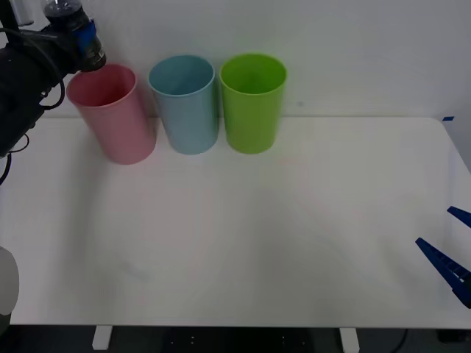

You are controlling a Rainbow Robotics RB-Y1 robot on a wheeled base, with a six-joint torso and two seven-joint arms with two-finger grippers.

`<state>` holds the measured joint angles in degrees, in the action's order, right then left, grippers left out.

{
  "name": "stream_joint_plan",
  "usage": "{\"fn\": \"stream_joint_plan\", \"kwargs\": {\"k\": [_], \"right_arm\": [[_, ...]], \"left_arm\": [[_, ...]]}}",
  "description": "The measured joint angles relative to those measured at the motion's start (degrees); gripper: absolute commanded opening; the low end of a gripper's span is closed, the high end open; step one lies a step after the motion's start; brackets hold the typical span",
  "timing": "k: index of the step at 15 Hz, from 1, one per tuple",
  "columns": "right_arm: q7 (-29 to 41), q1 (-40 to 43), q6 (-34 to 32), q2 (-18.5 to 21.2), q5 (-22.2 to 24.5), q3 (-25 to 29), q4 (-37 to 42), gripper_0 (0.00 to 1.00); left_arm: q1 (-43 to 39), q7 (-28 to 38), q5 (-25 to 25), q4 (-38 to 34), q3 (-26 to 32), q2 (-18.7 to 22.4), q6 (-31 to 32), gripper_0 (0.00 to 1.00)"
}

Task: Grasp the object on the table and drop it into the matching bin: aluminum can to the light blue bin, PET bottle to the pink bin.

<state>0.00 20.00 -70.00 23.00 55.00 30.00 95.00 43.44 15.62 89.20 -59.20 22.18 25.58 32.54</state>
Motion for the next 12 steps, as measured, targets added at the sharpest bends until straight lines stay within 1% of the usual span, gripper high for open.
{"fn": "stream_joint_plan", "kwargs": {"k": [5, 8, 12], "right_arm": [[0.00, 0.00, 0.00, 0.00, 0.00, 0.00, 0.00, 1.00], [0.00, 0.00, 0.00, 0.00, 0.00, 0.00, 0.00, 1.00], [0.00, 0.00, 0.00, 0.00, 0.00, 0.00, 0.00, 1.00]], "left_arm": [[-0.52, -0.49, -2.20, 0.04, -0.73, 0.00, 0.35, 1.00], [-2.04, -1.40, -6.00, -0.52, -1.02, 0.15, 1.08, 1.00], [-7.78, -1.82, -12.97, -6.05, -1.43, 0.17, 1.43, 1.00]]}}
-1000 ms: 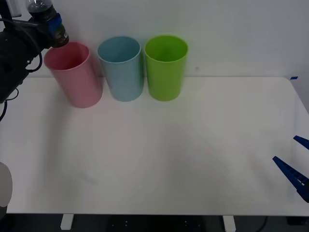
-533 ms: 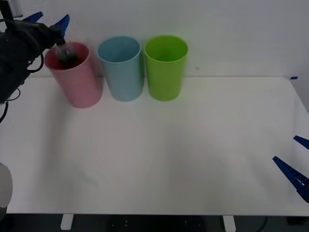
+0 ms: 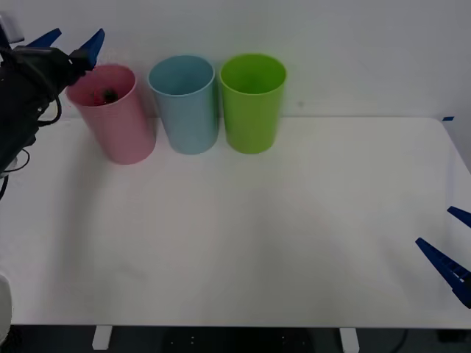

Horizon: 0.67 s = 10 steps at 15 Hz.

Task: Grasp the object on the table and drop it into the matching bin: aluminum can to the light blue bin, PET bottle to the pink bin.

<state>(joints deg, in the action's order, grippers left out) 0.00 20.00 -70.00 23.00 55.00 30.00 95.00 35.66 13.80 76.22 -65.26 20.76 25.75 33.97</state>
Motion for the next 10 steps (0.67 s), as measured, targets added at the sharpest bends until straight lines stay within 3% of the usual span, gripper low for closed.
{"fn": "stream_joint_plan", "kwargs": {"k": [10], "right_arm": [[0.00, 0.00, 0.00, 0.00, 0.00, 0.00, 0.00, 1.00]], "left_arm": [[-22.34, -1.49, -12.58, -18.95, 4.43, 0.88, 1.85, 1.00]]}}
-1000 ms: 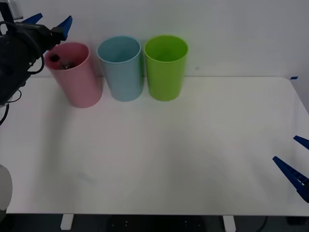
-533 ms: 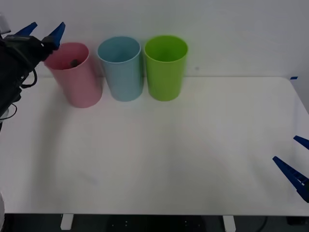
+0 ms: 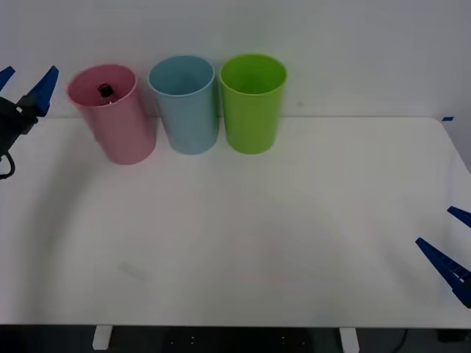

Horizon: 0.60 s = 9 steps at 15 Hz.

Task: Grasp the object on the table and drop it into the matching bin: aluminum can to the light blue bin, PET bottle to the pink bin.

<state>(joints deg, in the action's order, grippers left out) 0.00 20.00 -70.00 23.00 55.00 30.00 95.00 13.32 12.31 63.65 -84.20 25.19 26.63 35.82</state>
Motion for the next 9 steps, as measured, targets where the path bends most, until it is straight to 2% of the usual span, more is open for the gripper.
{"fn": "stream_joint_plan", "kwargs": {"k": [5, 9], "right_arm": [[0.00, 0.00, 0.00, 0.00, 0.00, 0.00, 0.00, 1.00], [0.00, 0.00, 0.00, 0.00, 0.00, 0.00, 0.00, 1.00]], "left_arm": [[-8.64, -1.39, -4.51, -5.06, 0.81, 0.06, 8.14, 1.00], [-14.10, -4.37, -7.29, -6.45, 1.02, 0.73, 15.42, 1.00]]}}
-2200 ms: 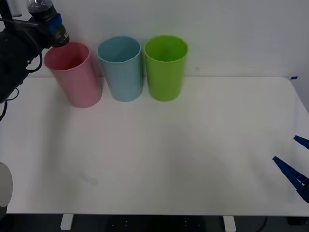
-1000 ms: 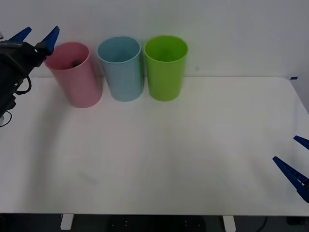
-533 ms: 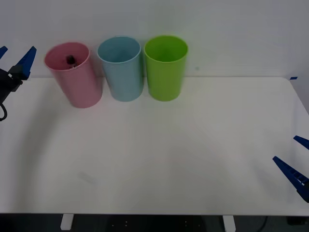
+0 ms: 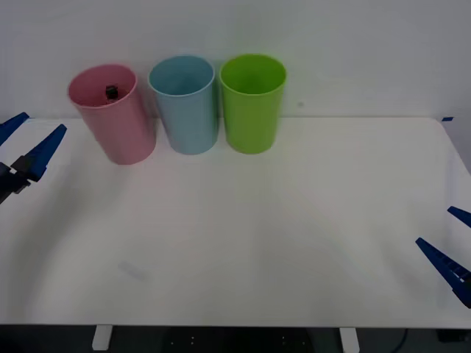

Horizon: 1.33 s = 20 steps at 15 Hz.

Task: Grasp the object on the table and drop it into the matching bin: aluminum can to the light blue bin, PET bottle to the pink bin.

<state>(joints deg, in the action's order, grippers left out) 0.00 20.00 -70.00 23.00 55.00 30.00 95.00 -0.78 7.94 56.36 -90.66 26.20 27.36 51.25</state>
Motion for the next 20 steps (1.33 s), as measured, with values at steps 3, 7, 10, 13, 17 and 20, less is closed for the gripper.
{"fn": "stream_joint_plan", "kwargs": {"k": [3, 7, 10, 13, 17, 20], "right_arm": [[0.00, 0.00, 0.00, 0.00, 0.00, 0.00, 0.00, 1.00], [0.00, 0.00, 0.00, 0.00, 0.00, 0.00, 0.00, 1.00], [0.00, 0.00, 0.00, 0.00, 0.00, 0.00, 0.00, 1.00], [0.00, 0.00, 0.00, 0.00, 0.00, 0.00, 0.00, 1.00], [0.00, 0.00, 0.00, 0.00, 0.00, 0.00, 0.00, 1.00], [0.00, 0.00, 0.00, 0.00, 0.00, 0.00, 0.00, 1.00]], "left_arm": [[-3.58, -5.15, -0.65, -0.03, 0.57, 0.23, 4.38, 1.00], [-8.14, -9.12, -1.45, -0.04, 1.46, 1.02, 9.92, 1.00], [-11.43, -9.94, -2.36, -0.28, 2.51, 1.12, 14.14, 1.00], [-15.79, -10.66, -3.63, -2.68, 2.46, 1.23, 15.28, 1.00], [-21.06, -10.81, -4.94, -6.42, 2.62, 1.33, 15.82, 1.00], [-21.53, -10.45, -5.11, -6.73, 2.11, 1.31, 15.72, 1.00]]}}
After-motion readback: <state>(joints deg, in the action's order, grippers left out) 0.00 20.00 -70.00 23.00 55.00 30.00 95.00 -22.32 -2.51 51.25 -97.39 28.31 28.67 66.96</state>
